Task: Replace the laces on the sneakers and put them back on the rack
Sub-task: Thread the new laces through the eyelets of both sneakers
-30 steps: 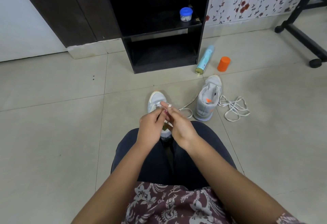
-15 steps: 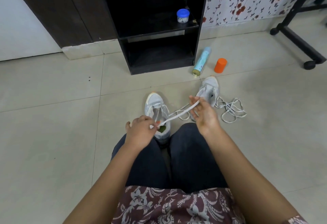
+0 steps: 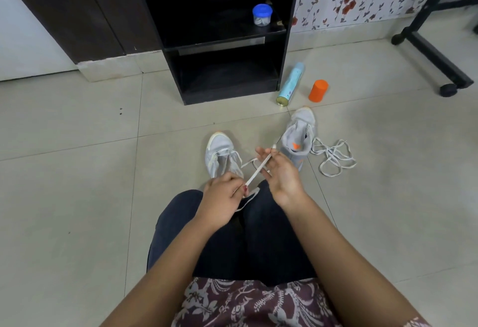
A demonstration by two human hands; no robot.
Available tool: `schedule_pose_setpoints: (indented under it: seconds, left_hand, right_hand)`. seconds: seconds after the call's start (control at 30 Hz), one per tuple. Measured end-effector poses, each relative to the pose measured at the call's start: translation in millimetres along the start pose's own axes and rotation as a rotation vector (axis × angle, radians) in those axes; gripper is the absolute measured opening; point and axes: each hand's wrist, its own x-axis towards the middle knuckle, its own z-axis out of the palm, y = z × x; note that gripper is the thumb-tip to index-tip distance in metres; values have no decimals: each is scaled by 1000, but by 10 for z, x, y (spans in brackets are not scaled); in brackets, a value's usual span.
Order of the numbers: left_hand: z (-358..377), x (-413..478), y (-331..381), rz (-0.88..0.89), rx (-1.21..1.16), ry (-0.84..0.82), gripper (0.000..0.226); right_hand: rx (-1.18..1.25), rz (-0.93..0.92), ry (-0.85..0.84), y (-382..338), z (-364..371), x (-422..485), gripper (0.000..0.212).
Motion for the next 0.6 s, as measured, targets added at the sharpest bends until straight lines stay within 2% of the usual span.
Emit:
schedule_pose_setpoints:
  seconds: [0.1, 0.2, 0.27, 0.3, 0.37, 0.43, 0.53, 0.6]
  left_hand:
    - [22, -6, -65, 19, 130, -30, 24]
    - [60, 61, -200, 20, 247, -132, 24]
    - [75, 131, -267, -18, 164, -196, 22]
    - [92, 189, -317, -65, 14, -149, 21]
    - [132, 331, -451, -191, -231, 78, 20]
    - [177, 485, -608, -347, -259, 257, 30]
    - [251, 712, -779, -510, -286, 298, 49]
    - [298, 840, -827, -552, -299, 293, 51]
  right_hand:
    - [143, 62, 9, 30, -22, 85, 23]
    - [89, 79, 8, 142, -18, 187, 23]
    - [0, 50, 16, 204, -39, 257, 23]
    - [-72, 34, 20, 249, -42, 316, 23]
    - [-253, 3, 25, 332, -62, 415, 21]
    - [-420, -19, 21, 387, -65, 465, 19]
    - [-593, -60, -31, 495, -47, 563, 23]
    - [-704, -126, -70, 575, -55, 640, 26]
